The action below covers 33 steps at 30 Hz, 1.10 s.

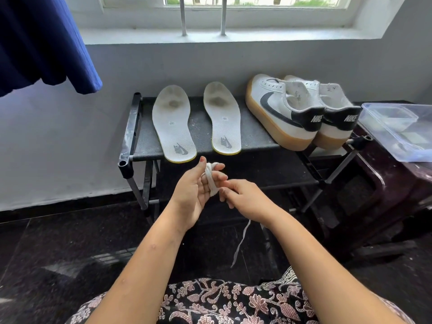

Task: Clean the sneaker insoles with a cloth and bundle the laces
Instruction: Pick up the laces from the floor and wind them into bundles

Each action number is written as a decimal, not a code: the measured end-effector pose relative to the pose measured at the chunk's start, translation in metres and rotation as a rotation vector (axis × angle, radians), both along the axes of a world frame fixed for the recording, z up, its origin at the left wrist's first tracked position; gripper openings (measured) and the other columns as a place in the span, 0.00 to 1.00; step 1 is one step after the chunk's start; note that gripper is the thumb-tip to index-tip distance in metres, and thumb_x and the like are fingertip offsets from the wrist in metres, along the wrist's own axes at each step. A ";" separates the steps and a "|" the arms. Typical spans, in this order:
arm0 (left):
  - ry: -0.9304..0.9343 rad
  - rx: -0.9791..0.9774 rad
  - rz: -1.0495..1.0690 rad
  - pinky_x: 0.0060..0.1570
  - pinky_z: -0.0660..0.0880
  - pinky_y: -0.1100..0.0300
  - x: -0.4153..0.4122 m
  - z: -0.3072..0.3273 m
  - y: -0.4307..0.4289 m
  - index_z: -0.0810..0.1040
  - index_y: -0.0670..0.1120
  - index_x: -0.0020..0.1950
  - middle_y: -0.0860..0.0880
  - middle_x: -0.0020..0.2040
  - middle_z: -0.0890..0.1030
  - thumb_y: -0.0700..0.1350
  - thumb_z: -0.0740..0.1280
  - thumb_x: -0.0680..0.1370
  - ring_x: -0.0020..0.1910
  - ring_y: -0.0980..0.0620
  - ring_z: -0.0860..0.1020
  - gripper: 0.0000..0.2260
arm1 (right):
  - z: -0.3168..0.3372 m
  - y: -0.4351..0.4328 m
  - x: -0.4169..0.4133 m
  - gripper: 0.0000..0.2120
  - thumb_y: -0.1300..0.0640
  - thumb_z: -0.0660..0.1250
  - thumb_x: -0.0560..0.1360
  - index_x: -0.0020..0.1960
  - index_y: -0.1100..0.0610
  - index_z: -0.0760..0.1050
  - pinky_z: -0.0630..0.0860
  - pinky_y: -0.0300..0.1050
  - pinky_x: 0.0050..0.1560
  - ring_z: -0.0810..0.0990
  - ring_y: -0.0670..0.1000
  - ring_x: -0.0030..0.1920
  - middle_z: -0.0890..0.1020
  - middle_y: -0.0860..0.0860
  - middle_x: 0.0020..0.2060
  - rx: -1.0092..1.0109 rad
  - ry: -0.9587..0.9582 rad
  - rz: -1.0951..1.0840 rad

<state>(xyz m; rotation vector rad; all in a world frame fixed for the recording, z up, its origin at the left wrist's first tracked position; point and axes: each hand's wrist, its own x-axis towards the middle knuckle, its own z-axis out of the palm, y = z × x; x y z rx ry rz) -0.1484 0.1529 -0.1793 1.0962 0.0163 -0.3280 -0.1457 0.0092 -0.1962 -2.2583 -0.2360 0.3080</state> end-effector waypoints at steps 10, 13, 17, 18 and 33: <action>-0.001 0.102 0.085 0.51 0.75 0.60 0.003 -0.003 -0.001 0.71 0.41 0.60 0.42 0.53 0.82 0.53 0.55 0.81 0.52 0.49 0.82 0.18 | 0.008 0.001 -0.004 0.13 0.49 0.61 0.78 0.39 0.54 0.78 0.65 0.33 0.32 0.69 0.39 0.28 0.74 0.46 0.29 0.046 0.085 0.083; -0.051 0.327 0.052 0.52 0.74 0.60 0.005 -0.008 -0.003 0.71 0.43 0.47 0.41 0.51 0.80 0.55 0.55 0.81 0.54 0.50 0.80 0.16 | 0.010 -0.001 -0.002 0.13 0.50 0.63 0.78 0.38 0.54 0.78 0.64 0.32 0.31 0.68 0.39 0.28 0.73 0.46 0.29 0.122 0.059 0.057; -0.086 0.525 -0.113 0.61 0.71 0.55 0.005 -0.012 -0.003 0.74 0.33 0.45 0.38 0.41 0.79 0.63 0.54 0.78 0.46 0.47 0.80 0.32 | 0.009 -0.004 0.000 0.13 0.53 0.64 0.78 0.36 0.53 0.78 0.68 0.33 0.35 0.71 0.40 0.31 0.77 0.49 0.30 0.203 -0.033 0.002; -0.066 0.540 -0.145 0.58 0.73 0.57 0.004 -0.012 -0.004 0.77 0.34 0.46 0.40 0.41 0.82 0.61 0.53 0.80 0.43 0.48 0.82 0.30 | 0.009 -0.005 0.001 0.13 0.54 0.64 0.78 0.36 0.53 0.77 0.68 0.32 0.35 0.71 0.40 0.30 0.77 0.48 0.29 0.219 -0.059 -0.018; 0.004 0.185 -0.164 0.34 0.73 0.64 -0.003 0.001 -0.003 0.76 0.40 0.38 0.51 0.20 0.64 0.50 0.58 0.80 0.23 0.54 0.66 0.18 | 0.005 -0.007 0.005 0.12 0.50 0.66 0.76 0.39 0.56 0.79 0.66 0.34 0.33 0.69 0.42 0.31 0.74 0.48 0.28 0.279 -0.127 -0.195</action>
